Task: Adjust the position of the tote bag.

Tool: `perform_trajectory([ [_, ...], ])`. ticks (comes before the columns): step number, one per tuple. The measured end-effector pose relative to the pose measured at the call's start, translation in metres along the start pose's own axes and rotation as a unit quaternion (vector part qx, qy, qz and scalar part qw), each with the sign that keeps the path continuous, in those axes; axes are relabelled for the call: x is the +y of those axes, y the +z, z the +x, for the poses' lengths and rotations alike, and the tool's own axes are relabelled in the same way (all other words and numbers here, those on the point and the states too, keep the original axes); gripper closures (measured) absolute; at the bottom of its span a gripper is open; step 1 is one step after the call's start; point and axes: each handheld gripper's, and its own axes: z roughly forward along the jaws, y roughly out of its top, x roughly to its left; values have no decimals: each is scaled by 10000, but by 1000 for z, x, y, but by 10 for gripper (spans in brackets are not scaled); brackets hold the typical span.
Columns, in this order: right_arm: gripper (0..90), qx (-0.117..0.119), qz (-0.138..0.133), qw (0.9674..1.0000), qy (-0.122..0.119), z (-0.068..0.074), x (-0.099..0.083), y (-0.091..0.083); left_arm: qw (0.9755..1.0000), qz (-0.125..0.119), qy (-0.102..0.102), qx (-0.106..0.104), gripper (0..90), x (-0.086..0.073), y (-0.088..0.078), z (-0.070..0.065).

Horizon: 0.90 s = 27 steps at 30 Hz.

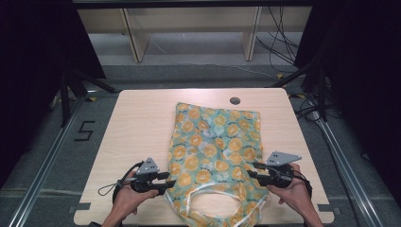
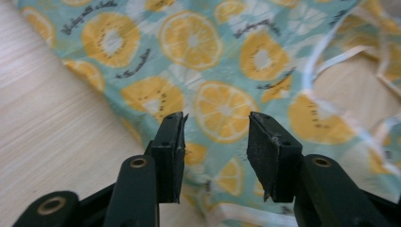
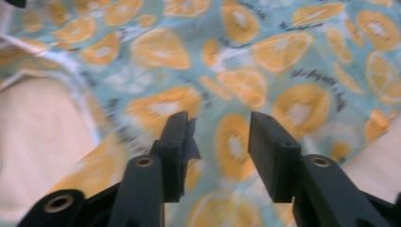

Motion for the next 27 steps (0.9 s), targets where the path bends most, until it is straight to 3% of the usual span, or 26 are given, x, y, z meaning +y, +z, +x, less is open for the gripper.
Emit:
perform_trajectory([
  [2,557,59,-37,10000,-21,6,-4,-7,9999,-105,-15,-69,557,0,-3,-6],
  [4,528,229,-106,9997,20,14,-6,-11,9999,-90,61,-110,549,0,-6,-11],
  [6,490,246,-80,9997,53,22,-7,-14,9998,-78,83,-137,534,-1,-9,-16],
  [7,472,294,-41,9994,172,27,-7,-14,9997,-89,87,-199,531,-1,-9,-17],
  [9,442,345,-58,9994,43,33,-5,-11,9997,-64,85,-223,517,-2,-9,-22],
  [12,405,428,-26,9991,61,42,-2,-5,9995,-41,105,-306,481,-2,-9,-27],
  [15,389,337,76,9994,31,48,1,2,9991,-43,125,-397,457,-2,-8,-30],
  [18,385,245,230,9993,-167,51,4,9,9990,27,213,-397,428,-1,-7,-32],
  [21,392,218,312,9992,-153,53,5,14,9988,16,212,-438,407,-2,-5,-34],
  [22,396,222,353,9991,-28,55,5,14,9985,50,315,-448,402,-2,-5,-33],
  [23,400,192,359,9992,-52,54,5,15,9988,45,164,-454,396,-3,-4,-35],
  [25,405,158,305,9993,-131,53,6,17,9983,123,385,-422,385,-3,-4,-33],
  [27,411,170,372,9991,-97,52,6,17,9985,104,325,-437,373,-3,-3,-34],
])
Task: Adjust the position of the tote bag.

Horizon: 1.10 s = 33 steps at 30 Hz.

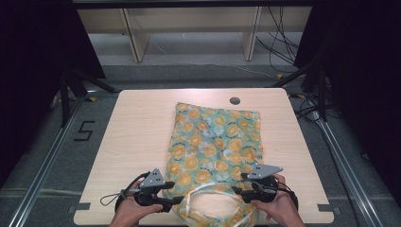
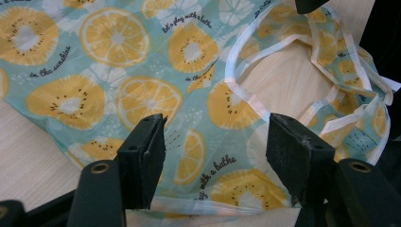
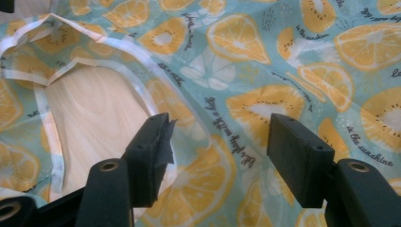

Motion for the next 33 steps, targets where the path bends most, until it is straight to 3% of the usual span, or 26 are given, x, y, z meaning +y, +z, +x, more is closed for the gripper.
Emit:
perform_trajectory([
  [2,411,-25,-26,10000,43,0,0,2,9999,14,-119,-14,361,-1,1,-2],
  [4,411,-40,20,10000,11,-1,0,2,10000,21,-6,-10,343,-1,2,-2],
  [6,418,-23,30,10000,48,-1,0,4,9999,44,-143,-15,331,-1,3,-4],
  [8,421,-43,10,10000,29,-1,1,4,10000,49,-6,-36,327,-1,4,-4],
  [9,424,-32,46,10000,34,-1,1,4,9999,66,-107,-29,322,-1,4,-5],
  [12,432,-68,29,10000,39,-2,1,5,9999,115,1,-16,310,-1,5,-5],
  [14,436,-89,86,9999,82,-2,1,5,9999,125,-81,6,287,-2,7,-6],
  [15,441,-99,110,9999,63,-2,2,5,9999,124,15,28,283,-2,7,-4],
  [16,452,-116,73,9999,35,-3,1,7,9998,120,-131,52,282,-3,8,-5],
  [19,497,-125,124,9998,83,-3,1,7,9998,161,-65,96,278,-3,9,-5],
  [20,592,-110,172,9998,38,-6,1,9,9998,157,68,82,277,-2,9,-4],
  [23,746,-74,113,9999,57,-9,0,13,9999,107,-96,84,274,-2,11,-7],
  [26,862,-29,98,9999,51,-12,0,11,9999,118,43,118,273,0,12,-3],
  [29,899,-74,-51,9999,82,-14,1,8,9999,77,-95,98,273,2,13,-5],
  [31,900,-44,-140,9998,111,-16,2,5,9999,60,77,67,273,3,14,-3],
  [32,900,-64,-218,9997,100,-17,3,3,9999,15,-108,45,271,3,15,-5],
  [33,900,-84,-295,9995,82,-19,4,2,10000,25,-83,41,268,4,15,-5],
])
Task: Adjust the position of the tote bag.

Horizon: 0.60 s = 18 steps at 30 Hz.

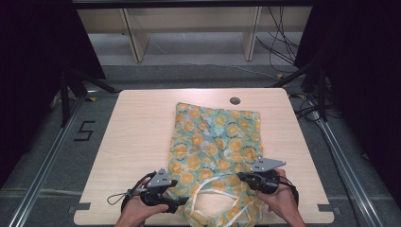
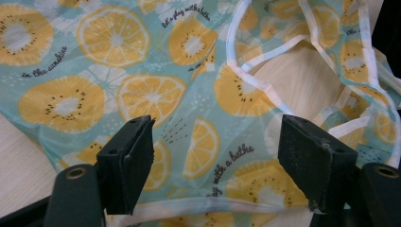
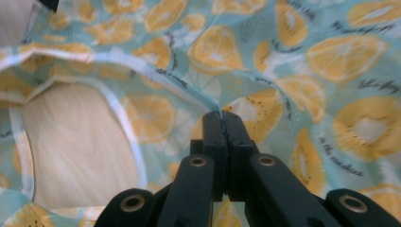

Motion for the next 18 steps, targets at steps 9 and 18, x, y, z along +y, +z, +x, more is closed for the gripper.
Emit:
perform_trajectory([
  [9,900,-140,-325,9990,284,-18,14,-10,9998,-79,168,-117,244,6,3,-2],
  [18,900,-221,-626,9971,370,-31,33,-14,9988,-59,486,-97,213,5,-1,-7],
])
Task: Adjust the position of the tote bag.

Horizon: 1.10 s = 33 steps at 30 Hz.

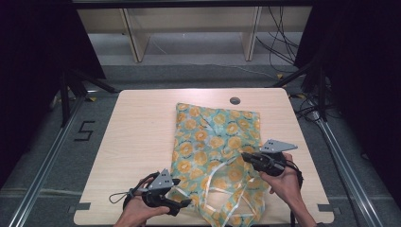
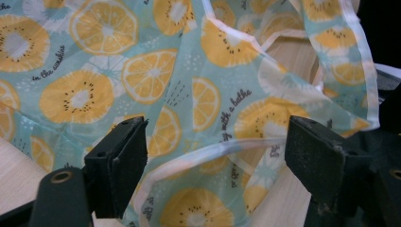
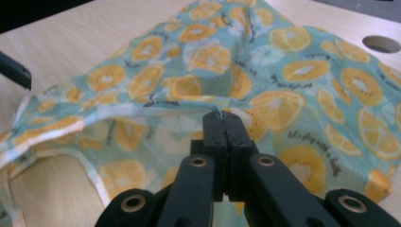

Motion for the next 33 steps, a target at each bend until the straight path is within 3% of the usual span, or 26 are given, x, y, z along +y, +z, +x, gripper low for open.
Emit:
perform_trajectory([
  [2,900,3,-14,10000,37,-1,6,1,10000,23,20,17,212,0,1,0],
  [3,900,28,17,9998,173,0,9,1,9999,93,58,87,213,0,1,2],
  [4,900,35,-36,9999,121,-2,11,2,9999,93,58,87,216,0,1,2],
  [9,900,51,-51,9999,137,-4,22,2,9994,157,139,261,329,0,13,13],
  [11,900,33,-155,9999,17,-6,23,4,9979,352,388,389,359,2,17,17],
  [12,900,126,-80,9997,175,-4,23,4,9969,423,523,414,414,2,20,18],
  [14,900,14,-116,9999,120,-6,23,5,9946,606,666,526,528,3,23,19],
  [16,900,39,-38,9999,100,-8,23,4,9933,689,803,456,687,5,26,20],
  [18,900,102,-89,9998,139,-9,23,6,9913,726,930,588,839,7,25,21],
  [19,900,96,-87,9998,132,-9,22,6,9926,659,882,508,877,8,25,22],
  [20,900,21,-56,9997,232,-7,22,5,9931,601,838,557,886,11,22,23],
  [21,900,-9,-87,9999,125,-9,22,5,9942,510,771,548,889,13,20,24],
  [26,900,2,-30,9998,177,-13,21,5,9974,83,480,534,892,25,9,33],
  [27,900,-15,-45,9999,116,-15,21,6,9974,83,480,534,892,25,9,33],
  [28,900,18,-86,9999,130,-16,21,7,9973,-70,413,611,892,32,2,38],
  [29,900,-25,-76,9998,183,-16,21,6,9977,-299,223,559,892,35,0,39],
  [30,900,40,-35,9998,195,-18,22,6,9975,-387,229,542,893,41,-5,43],
  [31,900,-36,-132,9997,207,-18,22,7,9971,-424,259,580,893,46,-9,46],
  [32,900,-25,-54,9999,154,-20,23,5,9969,-488,183,596,893,49,-11,47],
  [33,900,-23,-95,9995,286,-18,24,6,9969,-488,183,596,893,49,-11,47],
])
